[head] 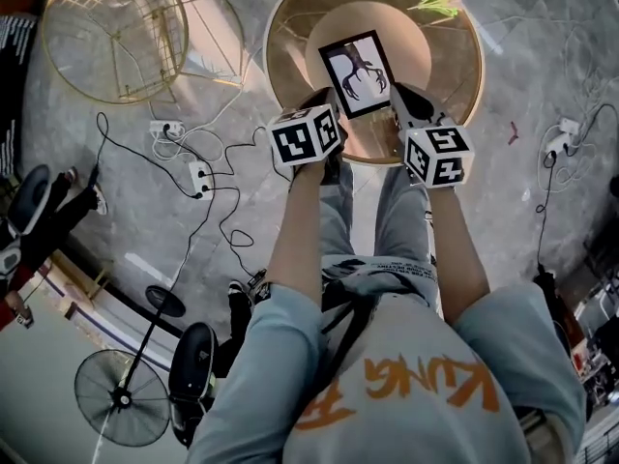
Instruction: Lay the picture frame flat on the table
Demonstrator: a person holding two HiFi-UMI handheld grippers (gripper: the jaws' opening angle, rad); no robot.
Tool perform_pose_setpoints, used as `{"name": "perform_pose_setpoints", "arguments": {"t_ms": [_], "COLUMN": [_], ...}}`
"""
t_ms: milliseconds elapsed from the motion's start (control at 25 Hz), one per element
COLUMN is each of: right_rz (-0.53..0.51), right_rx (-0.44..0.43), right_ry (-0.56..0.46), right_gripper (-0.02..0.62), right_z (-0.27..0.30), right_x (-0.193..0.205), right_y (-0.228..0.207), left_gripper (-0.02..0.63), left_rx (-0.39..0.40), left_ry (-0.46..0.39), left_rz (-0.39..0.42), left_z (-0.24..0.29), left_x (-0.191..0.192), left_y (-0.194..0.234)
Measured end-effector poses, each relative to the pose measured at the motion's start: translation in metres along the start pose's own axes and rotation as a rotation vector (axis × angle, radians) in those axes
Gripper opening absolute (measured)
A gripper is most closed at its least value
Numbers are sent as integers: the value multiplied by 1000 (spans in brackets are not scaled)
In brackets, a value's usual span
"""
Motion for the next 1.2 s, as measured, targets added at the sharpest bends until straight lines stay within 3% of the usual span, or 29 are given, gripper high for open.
{"name": "perform_pose_setpoints", "arguments": {"t_ms": [320,640,1200], "right_rz": [9,6,-155], "right_rx": [3,-53,37], "right_ry": [-89,-221,-480], "right_gripper": [-2,-2,-2], "right_z": [-42,-81,-148], "right_x": [-50,-114,-234], "right_y": [15,40,74], "left_gripper": [20,20,20], "left_rx": [88,85,57], "left_ry": [-125,-340,-698], "left_rz": [169,275,534], "left_z": [-63,-137,-238], "left_x": [-36,-76,-161], "left_y": [-60,-103,-159]}}
Point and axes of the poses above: the fingertips, and each gripper's own axes: z forward along the fingers, y to its left, x out of its underside, the point moved 10 cm from there along -z, backward along the fingers, and after that the axes turned 5 degrees about x, right-handed, at the moved point
